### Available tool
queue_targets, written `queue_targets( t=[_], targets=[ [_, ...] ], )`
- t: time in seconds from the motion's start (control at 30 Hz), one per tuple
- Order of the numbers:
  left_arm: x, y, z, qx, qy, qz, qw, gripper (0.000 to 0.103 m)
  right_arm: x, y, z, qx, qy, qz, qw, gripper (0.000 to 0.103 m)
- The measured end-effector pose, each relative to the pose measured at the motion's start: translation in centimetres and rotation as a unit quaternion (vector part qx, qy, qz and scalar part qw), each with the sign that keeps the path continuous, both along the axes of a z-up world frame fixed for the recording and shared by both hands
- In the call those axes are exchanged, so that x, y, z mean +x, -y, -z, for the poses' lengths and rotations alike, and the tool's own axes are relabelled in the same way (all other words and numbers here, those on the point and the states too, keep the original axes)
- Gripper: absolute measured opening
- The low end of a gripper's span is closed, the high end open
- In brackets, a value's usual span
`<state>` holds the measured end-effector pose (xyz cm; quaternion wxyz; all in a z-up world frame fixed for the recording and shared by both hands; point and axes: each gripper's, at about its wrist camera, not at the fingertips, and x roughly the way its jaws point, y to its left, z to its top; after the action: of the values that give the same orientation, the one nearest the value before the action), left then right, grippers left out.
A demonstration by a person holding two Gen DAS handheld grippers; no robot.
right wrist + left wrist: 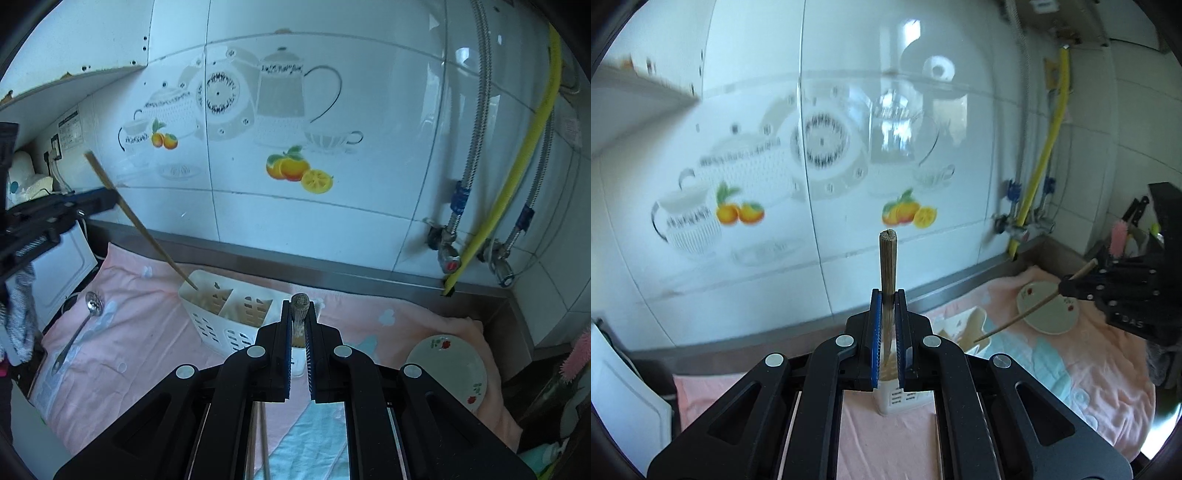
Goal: Organize utensils
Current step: 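Drop the chopstick into the holder and open the left gripper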
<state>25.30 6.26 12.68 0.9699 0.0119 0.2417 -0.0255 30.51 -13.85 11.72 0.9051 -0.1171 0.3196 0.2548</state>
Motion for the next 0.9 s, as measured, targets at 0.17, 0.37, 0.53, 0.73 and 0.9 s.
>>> queue_targets(
  t=[0.17,0.37,0.53,0.73,0.9],
  targets=[
    [1.5,-0.9,2.6,-0.017,-0.032,-0.008,0.9993,0.006,1.0,-0.8,1.3,-0.005,-0.015,0.000,1.000,0.006],
    [1.9,-1.3,3.9,-0.025,-0.050,-0.010,0.9984,0.006,2.4,-1.3,3.2,-0.008,-0.035,0.006,0.999,0.006],
    [1.9,-1.3,4.1,-0.028,-0.055,-0.010,0.9980,0.007,3.1,-1.6,4.2,-0.006,-0.045,0.010,0.999,0.007],
    [1.4,-1.4,3.5,-0.036,-0.050,-0.010,0.9980,0.009,3.3,-1.1,4.2,0.006,-0.041,0.017,0.999,0.009],
    [-0.6,-1.4,2.6,-0.036,-0.033,-0.012,0.9987,0.026,1.9,-0.1,2.8,0.016,-0.019,0.025,0.999,0.024]
  ],
)
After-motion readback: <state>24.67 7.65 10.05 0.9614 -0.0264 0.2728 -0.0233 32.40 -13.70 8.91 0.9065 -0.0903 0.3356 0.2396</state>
